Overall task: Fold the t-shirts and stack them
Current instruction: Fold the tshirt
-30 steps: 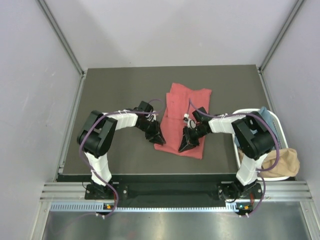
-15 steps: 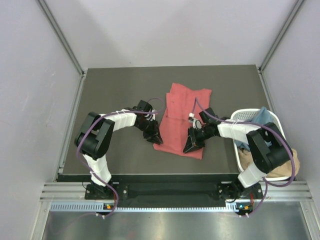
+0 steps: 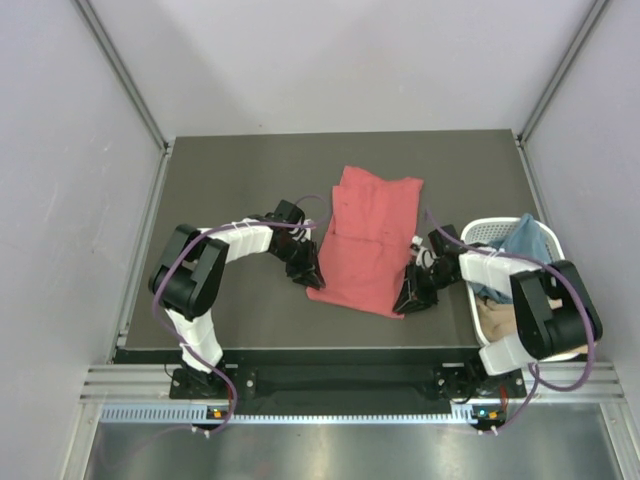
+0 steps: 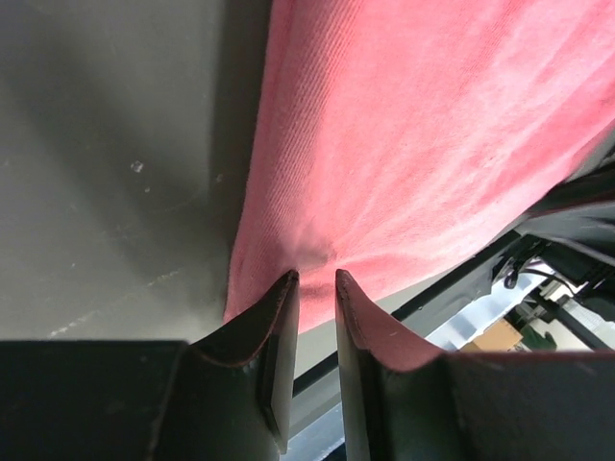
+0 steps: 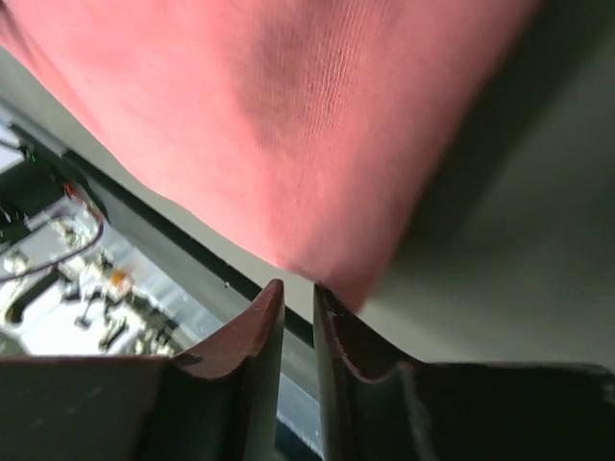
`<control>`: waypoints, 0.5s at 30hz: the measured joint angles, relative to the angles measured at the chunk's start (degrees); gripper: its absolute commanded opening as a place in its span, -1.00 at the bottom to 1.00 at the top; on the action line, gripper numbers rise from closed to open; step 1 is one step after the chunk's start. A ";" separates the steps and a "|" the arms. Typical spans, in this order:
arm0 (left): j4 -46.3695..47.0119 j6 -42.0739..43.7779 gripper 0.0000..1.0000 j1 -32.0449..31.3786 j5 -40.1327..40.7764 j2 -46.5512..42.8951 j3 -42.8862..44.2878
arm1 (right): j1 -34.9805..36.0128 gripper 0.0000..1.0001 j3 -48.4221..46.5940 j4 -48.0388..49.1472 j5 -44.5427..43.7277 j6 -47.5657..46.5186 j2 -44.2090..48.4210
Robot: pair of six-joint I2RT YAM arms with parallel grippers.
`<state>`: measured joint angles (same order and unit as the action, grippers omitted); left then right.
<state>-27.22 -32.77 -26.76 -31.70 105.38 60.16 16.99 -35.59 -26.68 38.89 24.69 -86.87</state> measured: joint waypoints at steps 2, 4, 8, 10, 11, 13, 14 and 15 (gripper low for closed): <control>-0.31 0.50 -0.43 -0.02 0.37 -0.26 0.00 | -1.20 -0.55 -1.90 -3.10 -2.25 -0.74 2.58; -1.14 1.20 -0.42 0.00 1.27 -0.61 0.07 | -2.69 -0.53 -5.22 -5.05 -3.45 -1.62 3.82; -3.58 2.12 -0.35 0.07 3.28 -1.01 1.81 | -5.73 -0.53 -12.50 -5.73 -4.61 -2.86 2.34; -4.59 2.32 -0.34 0.11 3.96 -1.01 3.45 | -6.27 -0.52 -15.10 -5.49 -4.57 -3.15 -0.15; -4.85 2.32 -0.34 0.15 4.17 -1.01 4.63 | -6.32 -0.52 -16.31 -5.18 -4.55 -3.21 -1.97; -5.25 2.27 -0.34 0.20 4.11 -0.74 7.39 | -6.32 -0.52 -17.59 -4.63 -4.57 -3.43 -5.27; -5.29 2.23 -0.34 0.22 4.04 -0.24 9.35 | -6.43 -0.52 -18.05 -4.44 -4.63 -3.74 -7.02; -5.22 2.08 -0.34 0.22 3.89 0.46 11.17 | -6.64 -0.53 -18.34 -4.26 -5.07 -4.15 -9.42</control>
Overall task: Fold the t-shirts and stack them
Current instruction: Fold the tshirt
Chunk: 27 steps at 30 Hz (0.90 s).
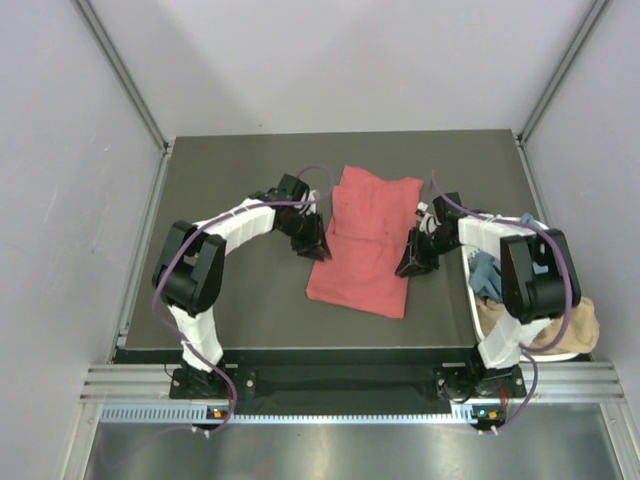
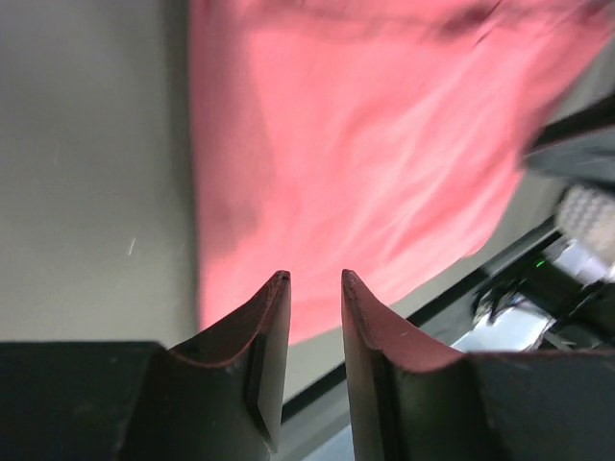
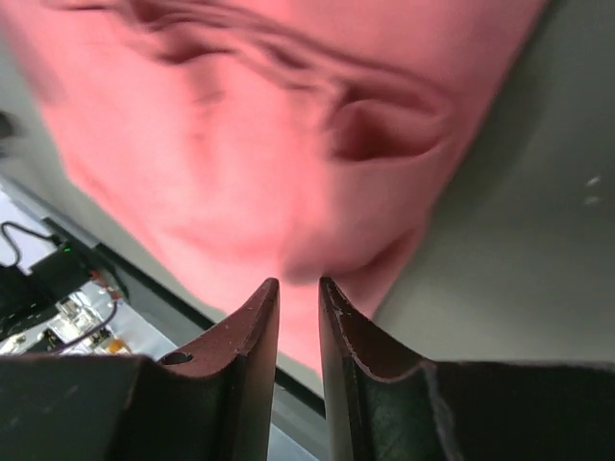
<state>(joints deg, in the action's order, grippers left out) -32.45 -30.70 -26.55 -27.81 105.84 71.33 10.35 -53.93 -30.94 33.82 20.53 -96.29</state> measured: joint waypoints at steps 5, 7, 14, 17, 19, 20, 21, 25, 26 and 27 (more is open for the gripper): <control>1.75 -0.81 -0.33 0.00 -1.01 6.67 8.55 | -0.15 -0.52 -2.19 -2.01 -1.62 -2.01 -4.98; 1.62 -0.79 -0.33 0.00 -1.07 10.86 12.39 | -0.13 -0.49 -3.30 -3.08 -2.82 -2.93 -5.03; -0.90 0.55 -0.29 0.17 -0.22 18.86 20.55 | -0.39 -0.19 -7.58 -6.19 -9.88 -5.53 -3.69; -2.80 2.47 -0.06 0.02 1.99 19.04 22.45 | -0.42 -0.06 -8.11 -8.26 -13.14 -6.62 -0.63; -4.00 3.72 0.07 -0.15 3.85 18.25 22.67 | -0.42 0.04 -7.91 -9.86 -14.53 -7.06 2.64; -5.18 4.39 0.11 -0.17 5.29 17.46 22.67 | -0.39 0.06 -7.80 -10.64 -15.02 -7.15 4.68; -6.32 5.11 0.17 -0.17 6.75 16.37 22.60 | -0.28 0.08 -7.32 -10.67 -15.28 -7.30 6.49; -9.16 7.15 0.31 0.20 10.67 8.11 19.21 | 1.51 0.14 -2.34 -10.73 -15.34 -6.67 14.21; -9.75 7.43 0.32 0.33 11.10 4.87 17.38 | 2.89 0.15 -0.48 -10.75 -15.32 -5.95 15.63; -10.05 7.76 0.32 0.39 11.26 1.68 15.39 | 4.61 0.18 1.53 -10.67 -15.10 -5.25 16.81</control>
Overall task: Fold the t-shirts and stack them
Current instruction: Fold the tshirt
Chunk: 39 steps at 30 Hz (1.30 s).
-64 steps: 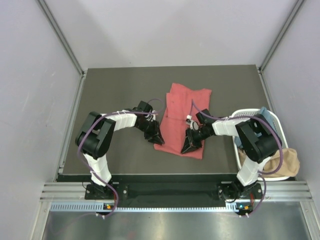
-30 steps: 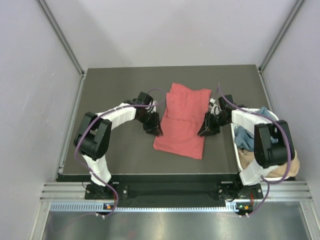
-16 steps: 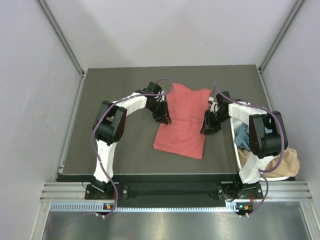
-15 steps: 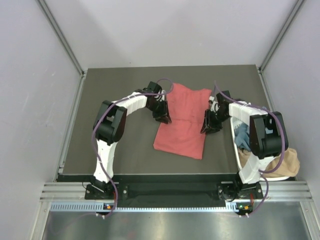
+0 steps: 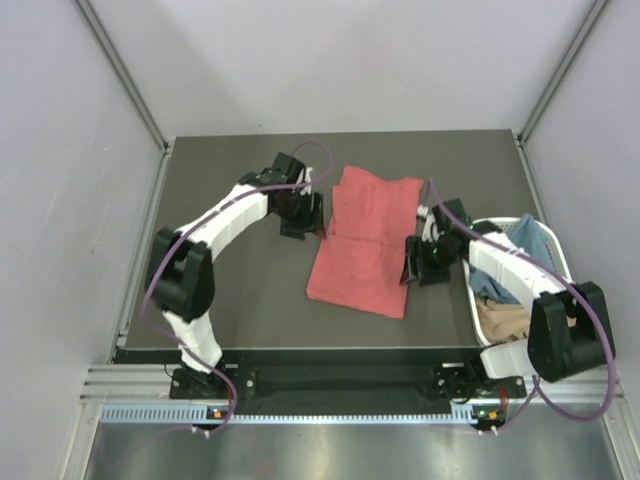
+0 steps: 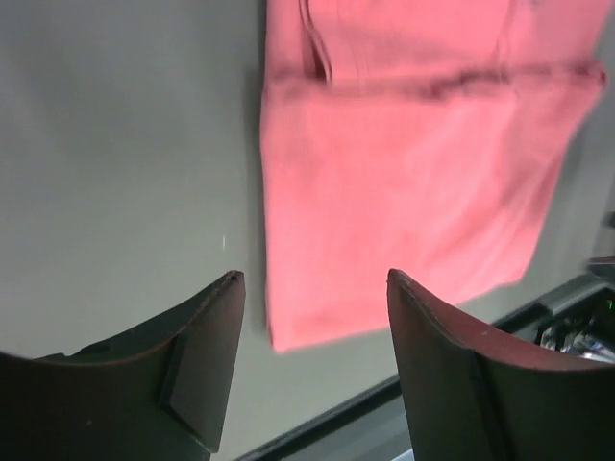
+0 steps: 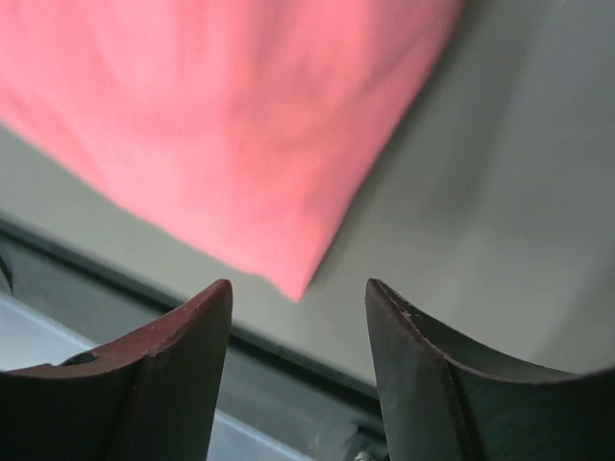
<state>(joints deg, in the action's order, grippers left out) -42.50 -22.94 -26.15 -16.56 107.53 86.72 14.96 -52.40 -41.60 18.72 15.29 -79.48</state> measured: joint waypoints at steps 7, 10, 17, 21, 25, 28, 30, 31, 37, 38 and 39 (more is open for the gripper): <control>1.57 0.28 0.33 0.09 -2.51 -15.93 -21.09 | 7.76 0.23 17.49 5.03 4.57 9.09 8.70; 2.75 -0.96 0.30 0.20 -4.39 -15.87 -28.63 | 7.76 0.14 22.77 9.07 5.77 13.05 10.67; 6.12 -2.64 0.25 0.26 -6.71 -15.69 -31.89 | 7.69 -0.09 29.03 21.11 10.62 21.42 12.24; 8.41 -2.62 0.28 0.31 -7.04 -13.42 -30.53 | 7.32 -0.13 31.41 26.29 11.80 25.05 12.68; 9.60 -2.40 0.29 0.31 -7.98 -10.75 -30.21 | 6.91 -0.10 31.71 27.36 11.56 26.25 12.68; 9.84 -2.45 0.28 0.31 -9.22 -9.11 -30.18 | 6.60 -0.10 31.71 27.28 11.13 26.47 12.85; 10.27 -2.54 0.27 0.35 -10.05 -9.03 -30.23 | 6.21 -0.10 31.63 27.04 10.60 26.36 13.14; 10.78 -2.67 0.26 0.35 -10.45 -8.96 -30.32 | 6.05 -0.10 31.47 26.80 10.25 26.21 13.25; 12.81 -3.52 0.24 0.42 -12.44 -8.66 -31.04 | 5.03 -0.07 28.87 22.84 6.12 23.39 13.38; 12.98 -3.63 0.23 0.42 -12.61 -8.59 -31.06 | 4.98 -0.06 28.68 22.47 5.66 23.06 13.46; 13.11 -3.74 0.22 0.44 -12.83 -8.50 -31.06 | 4.98 -0.05 28.59 22.36 5.49 22.77 13.44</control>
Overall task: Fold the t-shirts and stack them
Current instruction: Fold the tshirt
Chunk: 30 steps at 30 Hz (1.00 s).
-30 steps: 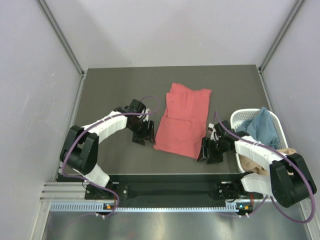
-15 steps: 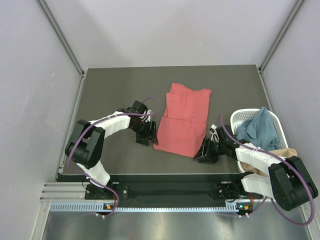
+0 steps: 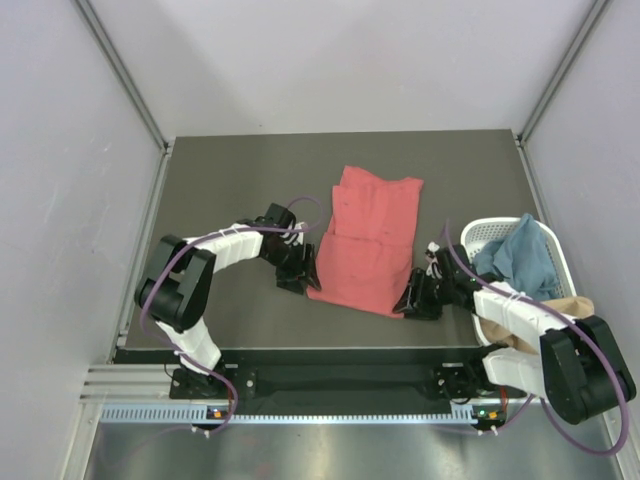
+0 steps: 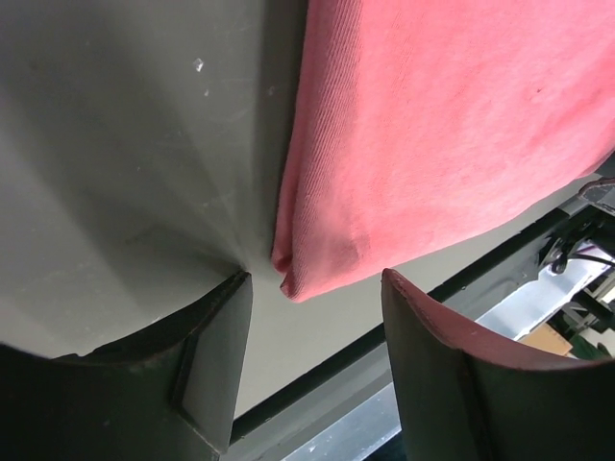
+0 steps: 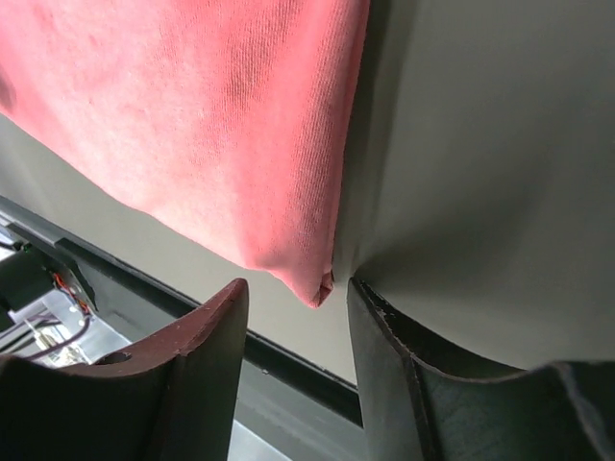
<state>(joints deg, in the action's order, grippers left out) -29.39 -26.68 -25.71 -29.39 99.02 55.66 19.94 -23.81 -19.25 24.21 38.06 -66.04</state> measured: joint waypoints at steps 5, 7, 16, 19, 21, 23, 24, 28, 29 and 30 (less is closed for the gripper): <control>0.83 -0.46 0.18 0.17 -1.68 0.90 0.00 | -0.26 -0.05 -0.98 0.68 1.01 -0.52 -2.21; 1.01 -0.48 0.16 0.17 -2.05 1.03 0.00 | -0.28 -0.04 -1.44 1.55 1.79 -0.50 -3.56; 2.36 -0.92 0.06 0.20 -4.87 2.58 0.00 | -0.35 -0.04 -1.46 6.03 4.92 -0.52 -6.51; 2.91 -1.38 -0.09 0.20 -5.79 3.28 0.00 | -0.37 -0.05 -1.36 7.15 5.64 -0.48 -7.08; 3.15 -1.55 -0.25 0.20 -6.08 3.72 0.00 | -0.37 -0.08 -1.25 7.82 5.92 -0.42 -7.26; 3.30 -1.64 -0.40 0.20 -6.05 4.17 -0.02 | -0.37 -0.20 -0.72 8.76 6.14 -0.24 -7.23; 3.39 -1.64 -0.54 0.20 -5.95 4.44 -0.02 | -0.37 -0.27 -0.39 9.42 6.12 -0.13 -7.21; 3.52 -1.60 -0.82 0.17 -5.73 4.81 -0.04 | -0.55 -0.78 1.16 11.13 5.64 0.33 -7.58; 3.50 -1.64 -0.94 0.17 -5.73 4.83 -0.04 | -0.61 -0.95 1.57 11.56 5.92 0.72 -7.76; 3.48 -1.62 -1.00 0.20 -5.75 4.85 -0.04 | -0.61 -1.00 1.92 12.09 5.88 1.01 -7.78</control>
<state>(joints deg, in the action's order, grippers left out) -25.91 -28.29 -25.52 -35.14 103.88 55.61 19.33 -21.89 -7.16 30.09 39.07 -73.82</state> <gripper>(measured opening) 0.086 0.064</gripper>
